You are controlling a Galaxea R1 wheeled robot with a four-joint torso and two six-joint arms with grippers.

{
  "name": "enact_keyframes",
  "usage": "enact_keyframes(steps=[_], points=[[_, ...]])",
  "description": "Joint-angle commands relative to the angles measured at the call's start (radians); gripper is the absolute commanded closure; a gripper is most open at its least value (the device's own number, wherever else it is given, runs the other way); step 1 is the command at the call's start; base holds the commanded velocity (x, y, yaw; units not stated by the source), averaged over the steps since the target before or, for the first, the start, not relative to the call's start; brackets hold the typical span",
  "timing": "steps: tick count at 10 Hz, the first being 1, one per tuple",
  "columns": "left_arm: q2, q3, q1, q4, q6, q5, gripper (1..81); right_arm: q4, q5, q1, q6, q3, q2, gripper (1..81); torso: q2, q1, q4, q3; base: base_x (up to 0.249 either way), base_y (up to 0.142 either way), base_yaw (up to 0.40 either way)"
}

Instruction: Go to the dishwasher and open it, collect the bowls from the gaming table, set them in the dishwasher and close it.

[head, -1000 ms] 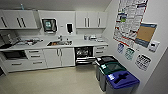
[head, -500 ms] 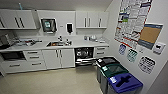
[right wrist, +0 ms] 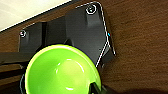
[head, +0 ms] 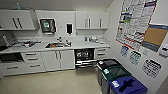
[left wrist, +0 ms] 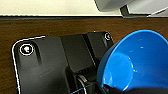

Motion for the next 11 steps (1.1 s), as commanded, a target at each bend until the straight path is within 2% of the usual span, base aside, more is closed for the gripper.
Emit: enact_keyframes(steps=[1,11], points=[[-0.020,0.013,-0.053,0.009,-0.003,0.018,81.1,-0.011,-0.037,0.036,0.000,-0.002,-0.033,81.1,0.000,0.000,0.000,0.000,0.185,0.000,0.000],[-0.018,0.013,-0.053,0.009,-0.002,0.018,81.1,-0.011,-0.036,0.034,0.000,-0.007,-0.032,81.1,0.001,0.001,0.000,0.000,0.165,0.000,0.000]])
